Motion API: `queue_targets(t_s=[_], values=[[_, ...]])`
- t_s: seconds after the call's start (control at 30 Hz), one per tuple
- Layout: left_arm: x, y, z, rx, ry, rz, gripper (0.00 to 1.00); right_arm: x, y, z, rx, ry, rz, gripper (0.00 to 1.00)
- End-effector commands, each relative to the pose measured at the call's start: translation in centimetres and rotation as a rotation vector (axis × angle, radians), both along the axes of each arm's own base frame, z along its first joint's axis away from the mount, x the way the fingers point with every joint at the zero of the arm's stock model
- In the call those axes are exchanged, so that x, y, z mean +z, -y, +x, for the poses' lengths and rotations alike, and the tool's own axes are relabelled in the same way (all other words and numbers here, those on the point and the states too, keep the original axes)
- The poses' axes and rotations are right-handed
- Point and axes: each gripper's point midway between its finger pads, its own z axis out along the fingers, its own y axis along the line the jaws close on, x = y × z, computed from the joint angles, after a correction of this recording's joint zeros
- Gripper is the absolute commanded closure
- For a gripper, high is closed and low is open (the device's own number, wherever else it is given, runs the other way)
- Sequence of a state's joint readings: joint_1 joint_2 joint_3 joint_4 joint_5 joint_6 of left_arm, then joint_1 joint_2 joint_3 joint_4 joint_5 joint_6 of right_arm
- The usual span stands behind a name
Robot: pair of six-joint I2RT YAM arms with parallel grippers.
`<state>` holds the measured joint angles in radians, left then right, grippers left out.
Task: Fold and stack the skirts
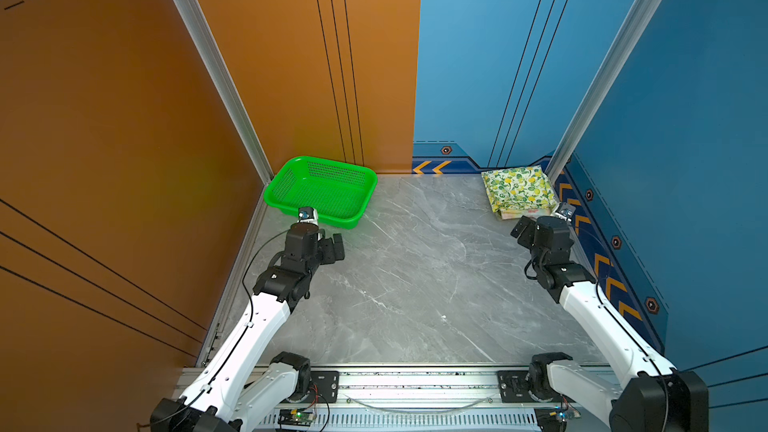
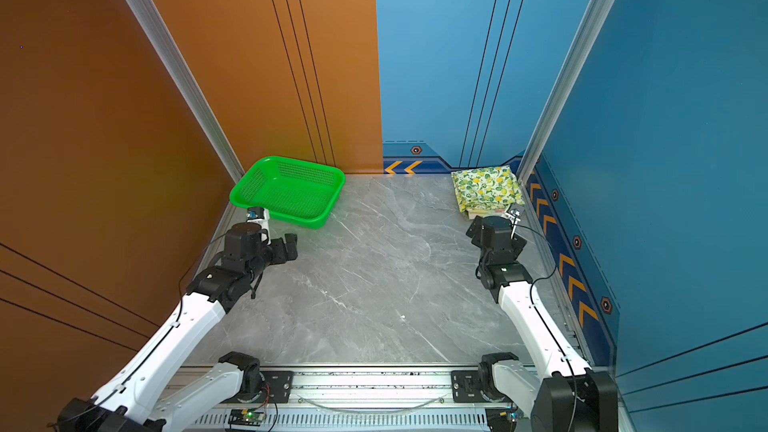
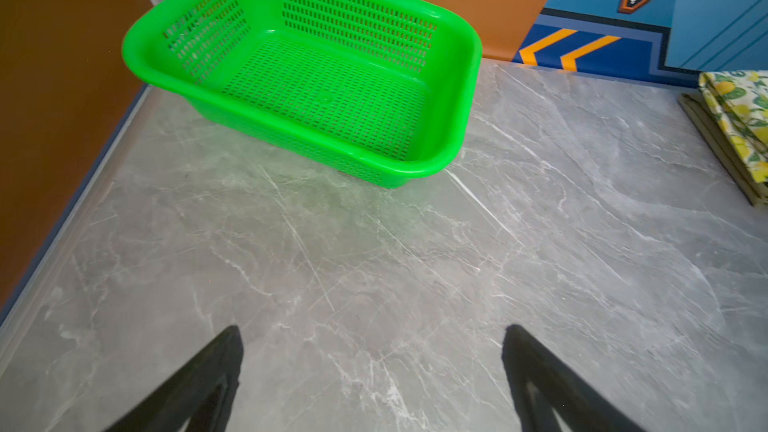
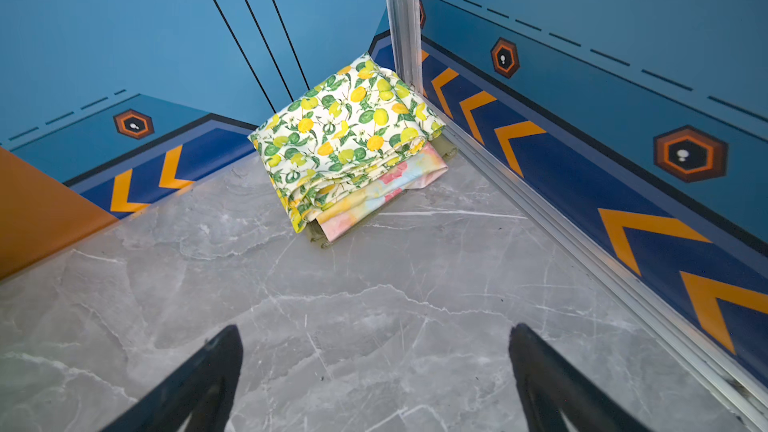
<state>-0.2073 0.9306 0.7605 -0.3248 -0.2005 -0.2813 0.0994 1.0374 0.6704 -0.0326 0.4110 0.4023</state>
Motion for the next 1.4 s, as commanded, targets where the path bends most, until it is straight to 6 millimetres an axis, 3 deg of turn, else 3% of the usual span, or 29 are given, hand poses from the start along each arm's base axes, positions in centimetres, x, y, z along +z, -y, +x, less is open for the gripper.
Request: queue_targets(t_s=[0.0,0.33,0.57,0.8,0.97,1.13,1.2,1.33,1.37], values=[[-0.2,-3.1,0.5,0.099,0.061,0.016,0.02,-0.3,0.5,-0.6,0.004,0.028,-0.096,0.00],[-5.6,-7.8,2.8,0.199,0.090,0.040,0.02,-5.8,0.4,-1.0,0.047,-0.005,-0.163,0.00],[-8.1,-9.3,4.2,0.178,0.165,0.028,0.02,-7.2,0.5,0.2,0.060,0.014,-0.181,0.00],[-9.6,-8.1,5.6,0.082,0.208,0.023,0.02,-8.1,0.9,1.0,0.064,0.036,-0.186,0.00],[-10.0,-8.5,6.3,0.113,0.224,0.033,0.02,-7.9,1.0,1.7,0.067,0.065,-0.199,0.00],[-11.1,-5.3,7.0,0.022,0.226,0.169,0.02,-8.1,0.8,2.2,0.085,0.073,-0.212,0.00],[-11.1,-4.5,6.8,0.017,0.308,0.225,0.02,-8.3,0.7,2.2,0.090,0.091,-0.220,0.00],[-11.8,-4.6,7.6,0.025,0.218,0.231,0.02,-8.9,0.1,2.2,0.124,0.144,-0.225,0.00],[-11.9,-4.6,8.0,0.023,0.213,0.236,0.02,-9.9,-0.5,2.5,0.161,0.102,-0.219,0.00]])
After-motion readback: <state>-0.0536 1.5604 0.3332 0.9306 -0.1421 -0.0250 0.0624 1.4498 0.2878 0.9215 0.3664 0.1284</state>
